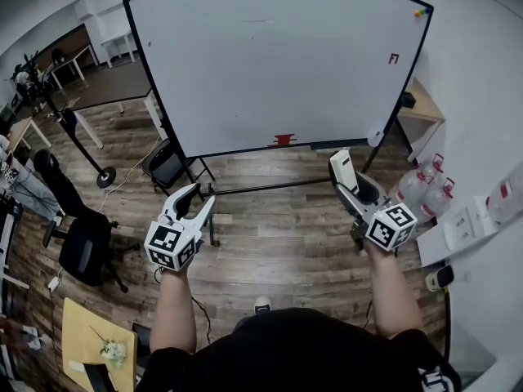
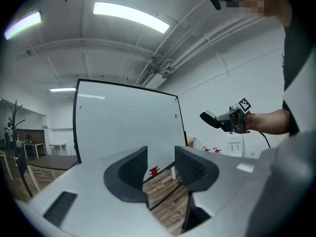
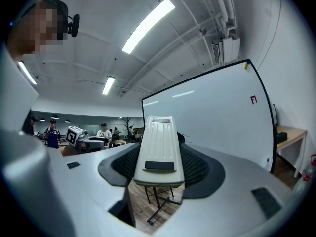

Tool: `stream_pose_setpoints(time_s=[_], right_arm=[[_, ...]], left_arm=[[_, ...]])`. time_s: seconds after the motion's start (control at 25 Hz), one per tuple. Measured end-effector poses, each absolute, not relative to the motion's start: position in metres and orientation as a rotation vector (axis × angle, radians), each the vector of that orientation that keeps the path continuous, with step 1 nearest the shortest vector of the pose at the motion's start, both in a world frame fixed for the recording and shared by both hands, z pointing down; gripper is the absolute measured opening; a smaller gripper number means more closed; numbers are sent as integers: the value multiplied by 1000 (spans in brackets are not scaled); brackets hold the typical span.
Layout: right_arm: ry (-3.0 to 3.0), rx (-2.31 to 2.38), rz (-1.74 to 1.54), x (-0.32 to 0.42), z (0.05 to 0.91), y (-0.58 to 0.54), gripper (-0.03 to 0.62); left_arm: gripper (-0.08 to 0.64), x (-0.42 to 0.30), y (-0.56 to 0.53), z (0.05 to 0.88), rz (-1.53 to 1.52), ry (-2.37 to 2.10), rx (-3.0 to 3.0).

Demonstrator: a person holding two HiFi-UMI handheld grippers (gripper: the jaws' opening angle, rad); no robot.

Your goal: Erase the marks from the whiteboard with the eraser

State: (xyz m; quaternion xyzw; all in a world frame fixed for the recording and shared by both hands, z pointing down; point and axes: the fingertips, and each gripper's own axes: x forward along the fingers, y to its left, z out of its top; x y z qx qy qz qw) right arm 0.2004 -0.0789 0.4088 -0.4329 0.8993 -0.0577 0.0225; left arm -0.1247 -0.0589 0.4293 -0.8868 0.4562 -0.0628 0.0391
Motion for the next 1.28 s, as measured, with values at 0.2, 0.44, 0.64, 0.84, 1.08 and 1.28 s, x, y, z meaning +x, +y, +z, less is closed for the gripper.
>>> stream_pose_setpoints(time_s=[0.2,0.44,0.64,0.84,1.08,1.28], right_arm=[[2787,-1356,-183,192,408,-93,250],[2791,-1368,-174,176,404,-109,250],[2786,-1368,-157,165,398,-126,250],[2784,-1365,-139,148,393,-141,250],[2765,-1361,-111,135,382,-155,250],[2754,-1364,-97,125,378,-162,250]], left_arm=[[181,-132,-76,429,-184,1388,-2730],[181,-153,-95,427,-165,1397,-2727],[181,-165,-112,423,-155,1392,-2724],[181,-177,-128,419,-148,1374,-2719],[181,-198,-148,409,-120,1380,-2699],[181,-206,-157,406,-127,1361,-2695]])
